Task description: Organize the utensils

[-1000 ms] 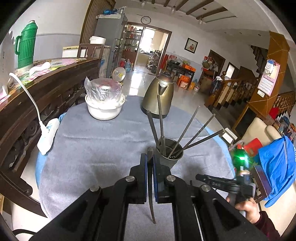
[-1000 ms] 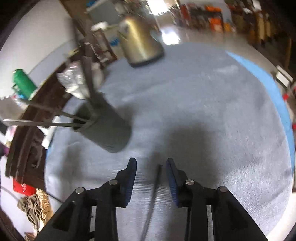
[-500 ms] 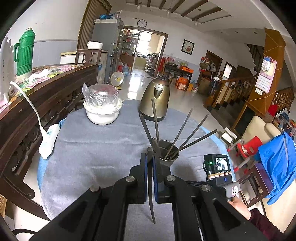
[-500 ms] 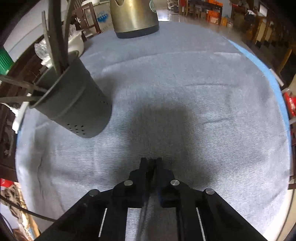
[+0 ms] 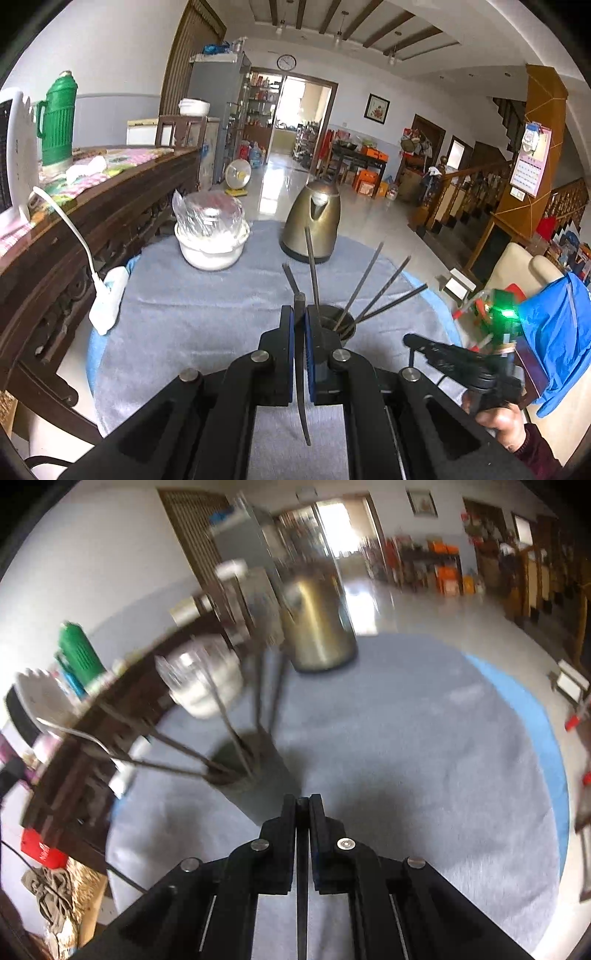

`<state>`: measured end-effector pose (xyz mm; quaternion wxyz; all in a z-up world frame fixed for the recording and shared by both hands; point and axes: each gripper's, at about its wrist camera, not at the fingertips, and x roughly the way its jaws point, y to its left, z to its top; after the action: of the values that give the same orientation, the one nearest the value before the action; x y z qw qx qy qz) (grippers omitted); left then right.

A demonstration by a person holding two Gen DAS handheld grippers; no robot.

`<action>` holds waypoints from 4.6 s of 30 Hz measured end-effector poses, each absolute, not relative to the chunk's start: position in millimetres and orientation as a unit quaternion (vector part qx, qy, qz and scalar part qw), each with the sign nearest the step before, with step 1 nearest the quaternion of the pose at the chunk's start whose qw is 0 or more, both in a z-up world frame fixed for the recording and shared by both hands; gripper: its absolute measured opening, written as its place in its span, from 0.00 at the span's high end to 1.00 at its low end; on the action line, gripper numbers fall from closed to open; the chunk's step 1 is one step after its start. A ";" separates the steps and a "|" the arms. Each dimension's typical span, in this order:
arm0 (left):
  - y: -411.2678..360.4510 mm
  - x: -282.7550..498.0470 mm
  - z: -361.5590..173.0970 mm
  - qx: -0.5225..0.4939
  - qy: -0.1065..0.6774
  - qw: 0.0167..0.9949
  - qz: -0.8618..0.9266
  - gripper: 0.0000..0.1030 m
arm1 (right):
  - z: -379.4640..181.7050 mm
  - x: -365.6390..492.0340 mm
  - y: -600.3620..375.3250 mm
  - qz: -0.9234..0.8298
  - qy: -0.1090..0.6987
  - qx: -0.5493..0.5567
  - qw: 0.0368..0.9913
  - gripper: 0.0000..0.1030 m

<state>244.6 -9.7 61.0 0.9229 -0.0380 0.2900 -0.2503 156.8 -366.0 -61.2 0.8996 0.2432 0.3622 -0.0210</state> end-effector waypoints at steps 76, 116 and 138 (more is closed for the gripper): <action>-81.4 220.4 150.1 0.005 0.147 0.957 -0.251 0.94 | 75.8 84.1 -388.0 -0.072 -0.009 0.279 0.958 0.93; -76.7 240.8 94.6 0.028 0.170 0.966 -0.195 0.31 | 31.5 151.2 -377.3 -0.067 0.094 0.281 0.953 0.70; -21.2 183.4 16.5 0.032 0.310 0.945 -0.096 0.12 | 14.7 27.8 -331.6 -0.031 0.168 0.224 0.959 0.38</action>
<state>183.4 -21.2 16.5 0.9453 0.0321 0.3101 -0.0961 27.8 -331.6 14.7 0.9595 0.2243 0.1679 -0.0308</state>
